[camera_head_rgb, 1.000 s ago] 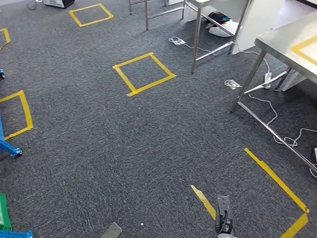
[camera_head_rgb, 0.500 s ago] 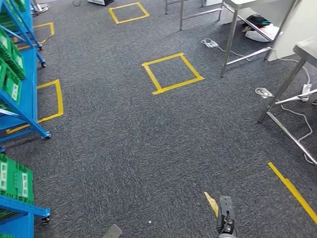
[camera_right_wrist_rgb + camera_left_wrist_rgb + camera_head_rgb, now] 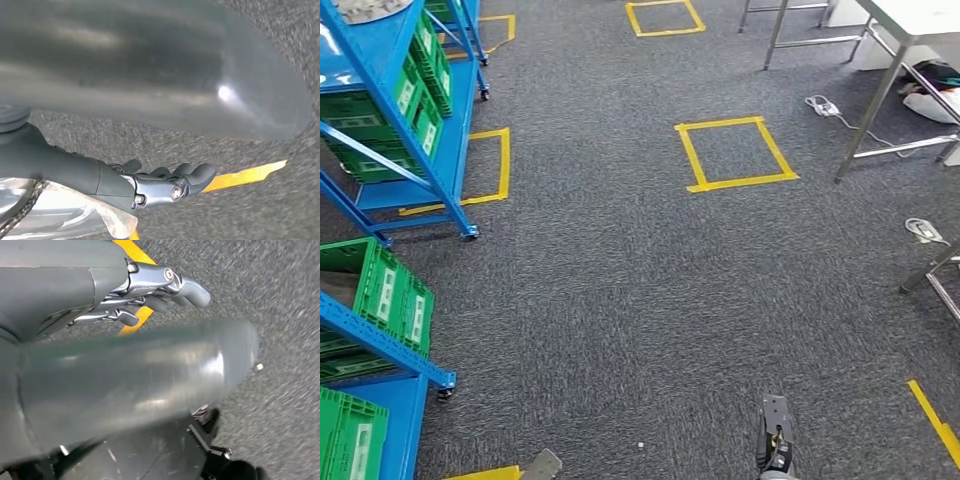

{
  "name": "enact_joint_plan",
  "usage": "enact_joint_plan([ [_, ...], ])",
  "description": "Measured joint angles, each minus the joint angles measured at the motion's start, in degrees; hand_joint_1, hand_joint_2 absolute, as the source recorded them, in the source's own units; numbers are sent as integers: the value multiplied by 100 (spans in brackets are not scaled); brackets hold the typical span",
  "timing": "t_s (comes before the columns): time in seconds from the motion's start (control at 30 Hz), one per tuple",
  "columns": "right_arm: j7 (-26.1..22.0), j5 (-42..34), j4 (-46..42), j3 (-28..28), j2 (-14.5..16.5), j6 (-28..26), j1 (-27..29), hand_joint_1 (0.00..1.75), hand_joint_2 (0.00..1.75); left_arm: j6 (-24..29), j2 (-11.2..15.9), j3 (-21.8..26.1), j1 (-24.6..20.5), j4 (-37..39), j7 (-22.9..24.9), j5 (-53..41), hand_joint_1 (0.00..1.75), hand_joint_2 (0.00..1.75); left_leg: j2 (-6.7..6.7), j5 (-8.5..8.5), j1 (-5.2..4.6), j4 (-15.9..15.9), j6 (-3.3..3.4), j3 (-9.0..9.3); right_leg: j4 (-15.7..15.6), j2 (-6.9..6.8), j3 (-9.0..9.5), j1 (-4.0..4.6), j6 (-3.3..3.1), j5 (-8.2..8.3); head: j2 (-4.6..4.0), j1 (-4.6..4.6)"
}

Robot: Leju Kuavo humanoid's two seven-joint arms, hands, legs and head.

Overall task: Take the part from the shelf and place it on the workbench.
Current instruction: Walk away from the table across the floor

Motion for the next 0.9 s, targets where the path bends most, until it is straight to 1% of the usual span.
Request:
enact_joint_plan([
  [0.03, -1, 1, 1, 0, -7, 0, 16, 0, 0, 0, -2, 0, -7, 0, -1, 1, 0, 175, -82, 2, -2, 0, 11, -4, 414, 69, -218, 2, 4, -154, 0, 5],
  [0.07, -1, 2, 1, 0, -14, 0, 31, 0, 0, -1, -3, 0, -4, 0, -1, 1, 0, 175, -164, 2, -5, 1, 14, -4, 707, 94, -390, 3, 6, -221, 0, 6],
  [0.1, -2, 4, 1, 0, -17, 0, 39, 0, 0, -1, -2, 0, 4, 0, -1, 2, 0, 175, -246, 2, -8, 4, 15, -1, 799, 102, -473, 4, 4, -173, 0, 6],
  [0.13, -5, 6, 2, 0, -19, 0, 41, 0, 0, -2, 0, 0, 12, 0, -1, 3, 0, 175, -330, 1, -8, 8, 14, 5, 657, 112, -443, 2, -1, -10, 0, 5],
  [0.17, -8, 9, 1, 0, -20, 0, 38, 0, 0, -2, -1, 0, 15, 0, -1, 4, 0, 175, -415, -2, -5, 15, 8, 14, 306, 157, -305, -3, -9, 233, 0, 5],
  [0.2, -11, 12, 2, 0, -23, 0, 33, 0, 0, -2, -1, 0, 15, 0, -1, 5, 0, 175, -495, -7, -3, 24, -5, 18, -101, 280, -130, -15, -16, 443, 0, 5],
  [0.23, -15, 15, 1, 1, -26, 0, 28, 0, 0, -2, -2, 0, 10, 0, -1, 5, 0, 175, -573, -15, -4, 47, -24, 8, -481, 404, 48, -31, -23, 584, 0, 3],
  [0.27, -16, 19, 1, 1, -29, 0, 27, 0, 0, -2, -2, 0, 6, 0, -2, 5, 0, 175, -639, -15, 1, 63, -54, -11, -724, 510, 171, -39, -30, 647, 0, 2],
  [0.3, -17, 21, 1, 2, -32, -1, 28, 0, 0, -2, -1, 0, 7, 0, -2, 5, 0, 175, -698, -8, 8, 73, -89, -39, -818, 568, 225, -38, -41, 637, 0, 1],
  [0.37, -20, 23, 1, 1, -31, -1, 26, 0, 0, -2, 4, 0, 26, 1, -3, 6, 0, 175, -794, 11, 33, 75, -158, -83, -849, 478, 256, -27, -85, 642, 0, -1],
  [0.4, -25, 26, 1, 1, -29, -1, 21, 0, 0, -2, 5, 0, 38, 1, -3, 6, 0, 175, -733, -14, 30, 107, -187, -103, -866, 415, 269, -29, -116, 654, 0, -3],
  [0.43, -34, 30, 1, 1, -27, -1, 17, 0, 0, -2, 7, 0, 44, 1, -4, 8, 0, 175, -595, -96, 24, 231, -214, -159, -887, 342, 285, -32, -150, 662, 0, -18],
  [0.47, -45, 33, 1, 2, -26, -1, 18, 0, 0, -2, 7, 0, 39, 1, -4, 9, 0, 175, -419, -236, 18, 470, -240, -267, -905, 258, 302, -34, -181, 665, 0, -29],
  [0.5, -55, 36, 0, 2, -27, -2, 24, 0, 0, -2, 4, 0, 33, 2, -6, 10, 0, 175, -236, -418, 18, 827, -265, -430, -908, 169, 313, -21, -203, 655, 0, -39],
  [0.53, -62, 36, 0, 2, -28, -2, 33, 0, 0, -2, 4, 0, 26, 2, -7, 11, 0, 175, -137, -600, 30, 1239, -288, -625, -907, 75, 318, -10, -220, 643, 0, -49],
  [0.57, -66, 36, 0, 2, -29, -2, 40, 0, 0, -2, 4, 0, 25, 2, -7, 11, 0, 175, -98, -716, 44, 1576, -304, -786, -905, -16, 322, -1, -228, 632, 0, -48],
  [0.6, -68, 36, 0, 2, -30, -2, 42, 0, 0, -2, 5, 0, 33, 1, -8, 12, 0, 175, -80, -736, 56, 1750, -315, -866, -905, -102, 327, 3, -230, 621, 0, -49],
  [0.63, -70, 36, 0, 2, -31, -2, 41, 0, 0, -2, 8, 0, 41, 1, -8, 12, 0, 175, -63, -638, 64, 1677, -320, -824, -904, -180, 339, 5, -225, 609, 0, -50],
  [0.67, -72, 36, 0, 2, -31, -2, 38, 0, 0, -2, 11, 0, 48, 0, -8, 12, 0, 175, -23, -453, 68, 1383, -318, -670, -904, -255, 358, 5, -215, 593, 0, -50],
  [0.7, -74, 37, 0, 2, -31, -2, 35, 0, 0, -2, 13, 0, 50, 1, -8, 12, 0, 175, 84, -255, 64, 958, -309, -449, -904, -323, 385, 8, -199, 574, 0, -50],
  [0.73, -75, 37, 0, 2, -31, -2, 32, 0, 0, -2, 13, 0, 45, 1, -8, 13, 0, 175, 239, -119, 36, 562, -290, -246, -900, -386, 406, 26, -174, 551, 0, -51],
  [0.77, -77, 38, 0, 2, -31, -2, 28, 0, 0, -2, 11, 0, 37, 1, -9, 13, 0, 175, 357, -48, 13, 289, -259, -111, -898, -441, 423, 44, -147, 530, 0, -46],
  [0.8, -78, 37, 0, 2, -31, -2, 26, 0, 0, -2, 8, 0, 31, 1, -11, 13, 0, 175, 438, -41, -11, 153, -227, -51, -898, -495, 437, 62, -120, 512, 0, -41],
  [0.83, -79, 37, 0, 2, -30, -1, 24, 0, 0, -2, 8, 0, 29, 1, -13, 14, 0, 175, 426, -59, -36, 133, -190, -53, -904, -555, 449, 73, -94, 499, 0, -34],
  [0.87, -79, 37, 0, 2, -29, 1, 22, 0, 0, -2, 9, 0, 31, 1, -14, 14, 0, 175, 345, -52, -33, 124, -150, -61, -912, -615, 468, 68, -65, 484, 0, -31],
  [0.9, -79, 38, 0, 3, -29, 4, 18, 0, 0, -2, 11, 0, 38, 1, -15, 14, 0, 175, 273, -44, -29, 109, -117, -58, -897, -583, 468, 56, -32, 450, 0, -24],
])
